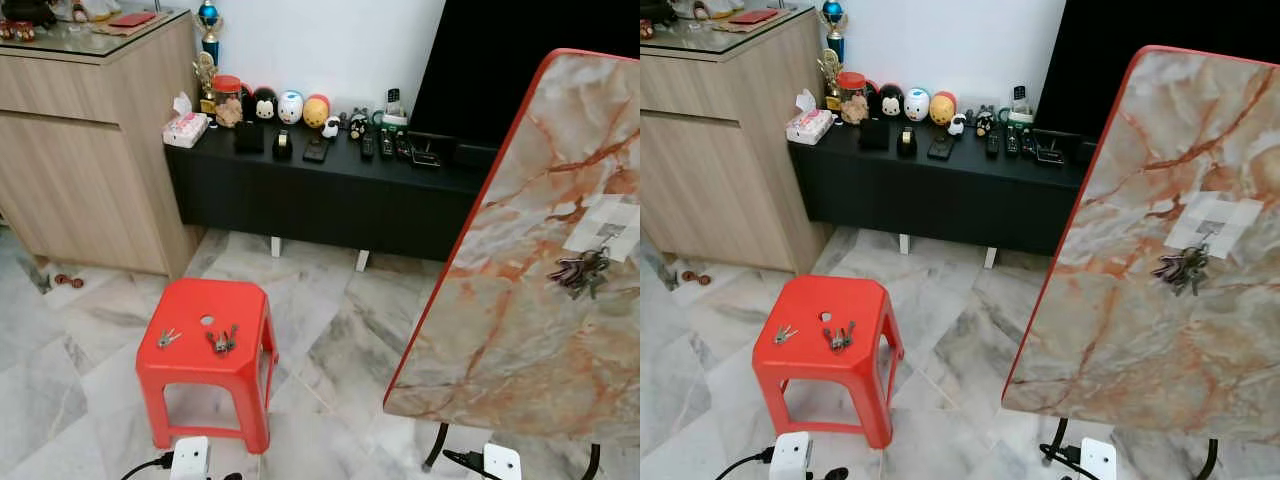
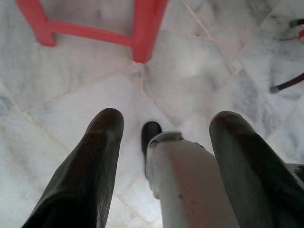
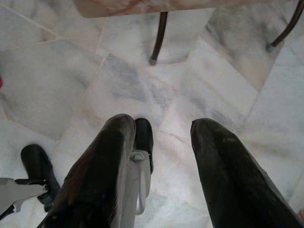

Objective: Hang keys on a hook

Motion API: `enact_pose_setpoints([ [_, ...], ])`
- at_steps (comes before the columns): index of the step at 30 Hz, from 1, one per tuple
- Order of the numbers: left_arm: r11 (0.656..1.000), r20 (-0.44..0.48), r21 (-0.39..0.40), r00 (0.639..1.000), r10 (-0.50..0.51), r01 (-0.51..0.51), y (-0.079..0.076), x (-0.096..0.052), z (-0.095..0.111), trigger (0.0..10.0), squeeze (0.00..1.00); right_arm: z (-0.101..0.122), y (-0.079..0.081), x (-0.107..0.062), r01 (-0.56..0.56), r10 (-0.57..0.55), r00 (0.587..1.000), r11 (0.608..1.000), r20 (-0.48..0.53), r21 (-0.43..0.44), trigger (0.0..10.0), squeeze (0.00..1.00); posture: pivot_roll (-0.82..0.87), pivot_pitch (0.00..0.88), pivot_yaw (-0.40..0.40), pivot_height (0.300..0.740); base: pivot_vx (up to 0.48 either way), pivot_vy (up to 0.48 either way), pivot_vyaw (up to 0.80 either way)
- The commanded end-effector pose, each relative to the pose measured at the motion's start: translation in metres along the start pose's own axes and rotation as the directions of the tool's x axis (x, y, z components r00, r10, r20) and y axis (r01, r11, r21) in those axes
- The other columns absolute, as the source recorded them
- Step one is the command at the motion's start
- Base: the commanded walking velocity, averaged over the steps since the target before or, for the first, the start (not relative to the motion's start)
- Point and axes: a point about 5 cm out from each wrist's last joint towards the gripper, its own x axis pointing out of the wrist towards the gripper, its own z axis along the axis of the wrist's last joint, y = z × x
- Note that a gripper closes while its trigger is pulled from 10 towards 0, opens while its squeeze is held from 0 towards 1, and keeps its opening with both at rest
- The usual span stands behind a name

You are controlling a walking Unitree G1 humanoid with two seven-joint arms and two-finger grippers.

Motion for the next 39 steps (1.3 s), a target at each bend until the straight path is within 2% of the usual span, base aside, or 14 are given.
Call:
enact_pose_setpoints([
  [1, 1.000, -0.009, -0.009, 1.000, -0.004, 0.004, -0.0016, 0.0003, -0.0010, 10.0, 0.00, 0.0030, -0.0034, 0.0002, 0.010, -0.010, 1.000, 1.000, 0.004, -0.012, 10.0, 0.00, 0.04, 0.000, -0.094, 0.740, 0.000, 0.480, 0.00],
  [9, 1.000, -0.006, -0.010, 1.000, -0.008, 0.008, -0.0026, 0.0006, -0.0002, 10.0, 0.00, 0.0032, -0.0037, 0.0002, 0.012, -0.012, 1.000, 1.000, 0.007, -0.014, 10.0, 0.00, 0.04, 0.000, -0.096, 0.740, 0.000, 0.480, 0.00],
  [13, 1.000, -0.003, -0.010, 1.000, -0.011, 0.011, -0.0044, 0.0011, 0.0003, 10.0, 0.00, 0.0043, -0.0053, 0.0003, 0.024, -0.023, 1.000, 0.998, 0.010, -0.053, 10.0, 0.00, 0.03, 0.000, -0.097, 0.740, 0.000, 0.455, 0.00],
  [16, 1.000, -0.002, -0.012, 1.000, -0.013, 0.013, -0.0052, 0.0012, 0.0004, 10.0, 0.00, 0.0044, -0.0057, 0.0002, 0.027, -0.026, 1.000, 0.999, 0.016, -0.036, 10.0, 0.00, 0.03, 0.000, -0.098, 0.740, 0.000, 0.374, 0.00],
  [39, 1.000, 0.005, -0.010, 1.000, -0.004, 0.004, -0.0036, 0.0011, 0.0016, 10.0, 0.00, 0.0039, -0.0049, 0.0002, 0.015, -0.014, 1.000, 0.997, 0.013, -0.075, 10.0, 0.00, 0.04, 0.000, -0.100, 0.740, 0.000, 0.375, 0.00],
])
